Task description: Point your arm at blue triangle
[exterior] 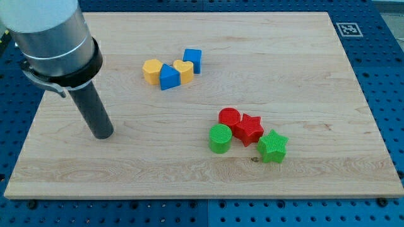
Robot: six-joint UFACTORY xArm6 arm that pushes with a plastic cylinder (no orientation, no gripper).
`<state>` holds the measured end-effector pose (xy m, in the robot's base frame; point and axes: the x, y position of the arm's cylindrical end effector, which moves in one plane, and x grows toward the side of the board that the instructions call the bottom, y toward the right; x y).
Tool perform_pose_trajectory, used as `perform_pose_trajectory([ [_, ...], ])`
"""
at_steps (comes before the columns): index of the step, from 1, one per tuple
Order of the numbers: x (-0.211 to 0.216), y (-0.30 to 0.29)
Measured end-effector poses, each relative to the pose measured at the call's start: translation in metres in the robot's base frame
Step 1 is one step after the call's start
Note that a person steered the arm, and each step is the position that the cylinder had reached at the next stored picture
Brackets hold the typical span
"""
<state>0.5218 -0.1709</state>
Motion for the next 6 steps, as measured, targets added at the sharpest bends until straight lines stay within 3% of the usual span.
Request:
perform_pose_trajectory([
  [1, -0.013, 0.003],
  [2, -0.056, 0.025],
  [3, -0.074, 0.069],
  [4, -0.069, 0.118],
  [5, -0.069, 0.127],
  [6, -0.072, 0.099],
])
